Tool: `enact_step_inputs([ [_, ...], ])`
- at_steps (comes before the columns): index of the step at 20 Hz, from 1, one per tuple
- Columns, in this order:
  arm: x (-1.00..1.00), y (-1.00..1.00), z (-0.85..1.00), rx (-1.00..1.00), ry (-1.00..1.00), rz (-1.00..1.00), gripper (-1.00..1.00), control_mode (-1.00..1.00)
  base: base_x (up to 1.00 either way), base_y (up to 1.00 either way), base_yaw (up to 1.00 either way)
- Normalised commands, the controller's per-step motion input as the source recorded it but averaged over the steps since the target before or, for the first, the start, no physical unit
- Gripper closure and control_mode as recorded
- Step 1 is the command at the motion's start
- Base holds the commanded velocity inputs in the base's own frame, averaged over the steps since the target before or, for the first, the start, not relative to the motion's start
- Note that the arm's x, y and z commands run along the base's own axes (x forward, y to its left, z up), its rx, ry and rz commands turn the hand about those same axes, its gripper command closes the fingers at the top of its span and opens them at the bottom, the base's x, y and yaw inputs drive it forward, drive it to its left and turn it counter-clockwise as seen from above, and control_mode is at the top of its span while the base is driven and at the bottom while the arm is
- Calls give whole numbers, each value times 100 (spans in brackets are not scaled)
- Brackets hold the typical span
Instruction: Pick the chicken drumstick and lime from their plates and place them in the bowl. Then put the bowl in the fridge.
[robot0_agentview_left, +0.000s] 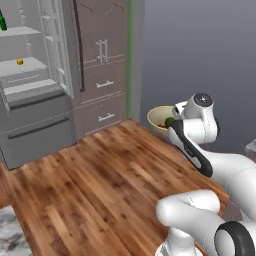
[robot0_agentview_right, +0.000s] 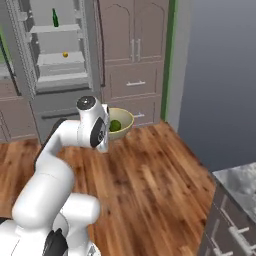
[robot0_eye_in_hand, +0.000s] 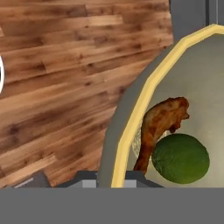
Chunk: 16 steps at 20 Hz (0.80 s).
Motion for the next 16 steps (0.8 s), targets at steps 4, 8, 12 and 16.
enact_step_inputs([
  [4,0,0,0,0,0,0,100,100,84,7,39],
  [8,0,0,0,0,0,0,100,100,91,3,30],
  [12,0,0,0,0,0,0,100,100,86,1,36],
  [16,0,0,0,0,0,0,100,100,82,0,40],
])
